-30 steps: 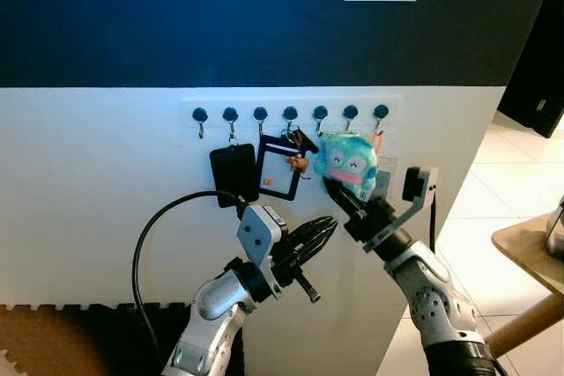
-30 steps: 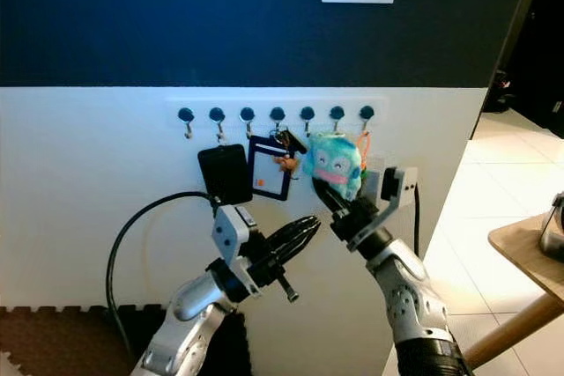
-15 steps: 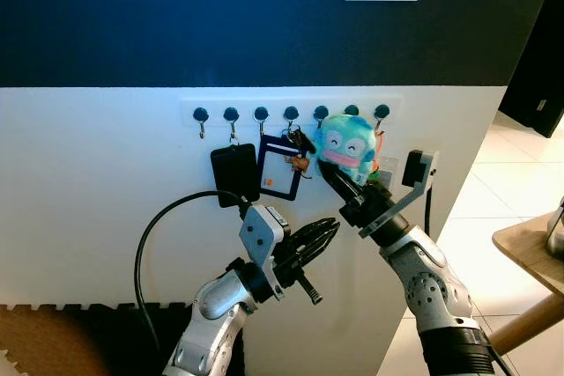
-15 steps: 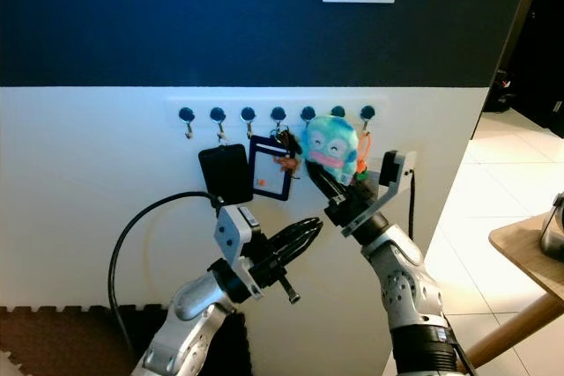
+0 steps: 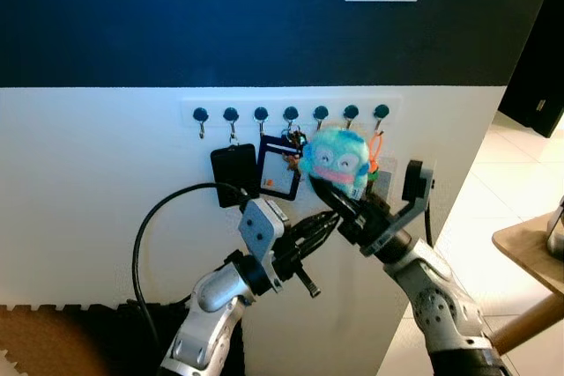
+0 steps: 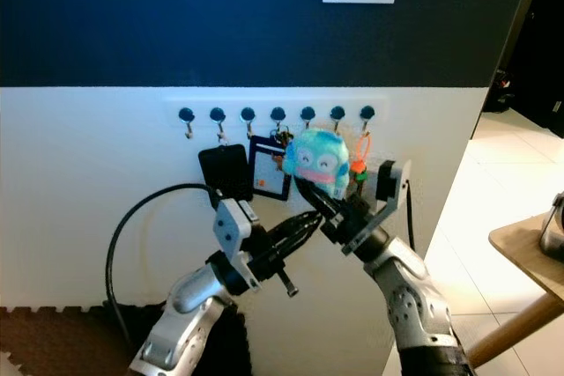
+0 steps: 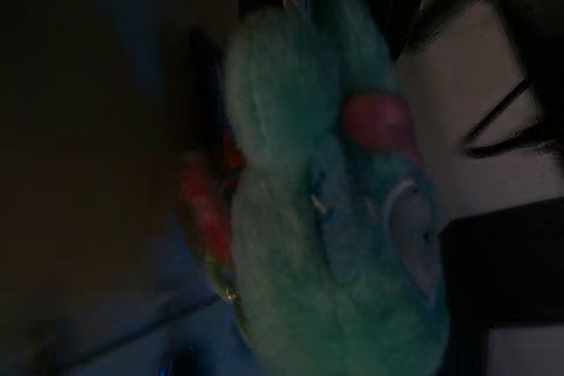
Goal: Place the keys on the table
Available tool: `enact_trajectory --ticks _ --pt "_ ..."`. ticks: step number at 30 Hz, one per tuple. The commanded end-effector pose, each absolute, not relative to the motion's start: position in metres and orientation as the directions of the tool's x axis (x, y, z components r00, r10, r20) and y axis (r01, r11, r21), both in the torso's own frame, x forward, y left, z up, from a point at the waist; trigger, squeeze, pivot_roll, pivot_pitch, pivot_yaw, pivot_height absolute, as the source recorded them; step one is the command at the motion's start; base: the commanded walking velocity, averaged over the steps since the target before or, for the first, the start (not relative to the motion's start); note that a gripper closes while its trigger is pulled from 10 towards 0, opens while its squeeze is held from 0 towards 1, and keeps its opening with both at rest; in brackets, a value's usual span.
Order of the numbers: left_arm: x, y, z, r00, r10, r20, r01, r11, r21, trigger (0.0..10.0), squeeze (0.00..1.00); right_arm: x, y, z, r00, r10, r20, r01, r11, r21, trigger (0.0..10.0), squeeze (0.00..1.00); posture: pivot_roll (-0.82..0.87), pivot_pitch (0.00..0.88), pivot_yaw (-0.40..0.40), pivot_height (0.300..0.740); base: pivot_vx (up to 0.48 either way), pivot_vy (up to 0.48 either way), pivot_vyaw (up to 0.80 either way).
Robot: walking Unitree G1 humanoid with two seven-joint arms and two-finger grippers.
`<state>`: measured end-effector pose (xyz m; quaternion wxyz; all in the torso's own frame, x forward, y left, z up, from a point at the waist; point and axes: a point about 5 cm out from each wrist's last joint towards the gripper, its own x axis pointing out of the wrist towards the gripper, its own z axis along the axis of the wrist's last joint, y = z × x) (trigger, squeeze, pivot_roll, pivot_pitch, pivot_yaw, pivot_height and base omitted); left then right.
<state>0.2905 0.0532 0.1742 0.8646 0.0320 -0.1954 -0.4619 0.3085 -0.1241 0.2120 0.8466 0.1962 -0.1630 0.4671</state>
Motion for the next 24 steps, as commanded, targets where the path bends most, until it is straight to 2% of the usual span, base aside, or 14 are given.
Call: enact_trajectory --ticks 1,4,9,12,14,15,16,17,18,21,22,24 --pt "0.29 0.063 0.151 0.533 -0.818 0.215 0.786 0.573 0.233 10.0 0.0 0.304 -0.119 0.21 0.486 0.75 0.449 -0.871 0.459 0.176 10.0 0.0 0.02 0.04 0.01 0.74 0.0 0.0 0.0" --pt "0.284 0.083 0.119 0.598 -0.791 0.131 0.775 0.612 0.16 10.0 0.0 0.289 -0.124 0.19 0.518 0.753 0.405 -0.855 0.471 0.218 10.0 0.0 0.02 0.047 0.015 0.74 0.0 0.0 0.0" --pt "0.282 0.089 0.112 0.618 -0.779 0.111 0.765 0.628 0.146 10.0 0.0 0.282 -0.124 0.182 0.527 0.758 0.385 -0.85 0.472 0.234 10.0 0.0 0.01 0.05 0.015 0.74 0.0 0.0 0.0" --pt "0.281 0.095 0.1 0.653 -0.753 0.08 0.744 0.657 0.12 10.0 0.0 0.274 -0.127 0.165 0.57 0.747 0.343 -0.821 0.498 0.279 10.0 0.0 0.02 0.051 0.015 0.74 0.0 0.0 0.0" --pt "0.281 0.103 0.087 0.707 -0.706 0.047 0.701 0.708 0.087 10.0 0.0 0.272 -0.136 0.142 0.653 0.706 0.275 -0.754 0.571 0.325 10.0 0.0 0.02 0.05 0.014 0.74 0.0 0.0 0.0" --pt "0.281 0.103 0.087 0.707 -0.706 0.047 0.701 0.708 0.087 10.0 0.0 0.272 -0.136 0.142 0.653 0.706 0.275 -0.754 0.571 0.325 10.0 0.0 0.02 0.05 0.014 0.74 0.0 0.0 0.0" --pt "0.282 0.106 0.08 0.73 -0.683 0.018 0.68 0.729 0.081 10.0 0.0 0.272 -0.14 0.133 0.687 0.682 0.25 -0.722 0.601 0.344 10.0 0.0 0.02 0.05 0.014 0.74 0.0 0.0 0.0" --pt "0.281 0.112 0.068 0.763 -0.645 -0.039 0.646 0.76 0.074 10.0 0.0 0.273 -0.148 0.119 0.748 0.631 0.204 -0.656 0.658 0.37 10.0 0.0 0.01 0.051 0.015 0.74 0.0 0.0 0.0" --pt "0.281 0.112 0.068 0.763 -0.645 -0.039 0.646 0.76 0.074 10.0 0.0 0.273 -0.148 0.119 0.748 0.631 0.204 -0.656 0.658 0.37 10.0 0.0 0.01 0.051 0.015 0.74 0.0 0.0 0.0" --pt "0.277 0.123 0.042 0.796 -0.577 -0.181 0.594 0.803 0.049 10.0 0.0 0.273 -0.165 0.09 0.851 0.516 0.098 -0.507 0.76 0.405 10.0 0.0 0.01 0.05 0.016 0.74 0.0 0.0 0.0" --pt "0.273 0.127 0.029 0.796 -0.547 -0.259 0.575 0.817 0.043 10.0 0.0 0.271 -0.175 0.071 0.893 0.449 0.014 -0.416 0.815 0.403 10.0 0.0 0.01 0.049 0.015 0.74 0.0 0.0 0.0" --pt "0.268 0.134 0.01 0.792 -0.487 -0.369 0.537 0.843 0.04 10.0 0.0 0.266 -0.186 0.046 0.929 0.357 -0.094 -0.296 0.872 0.39 10.0 0.0 0.01 0.049 0.015 0.74 0.0 0.0 0.0"
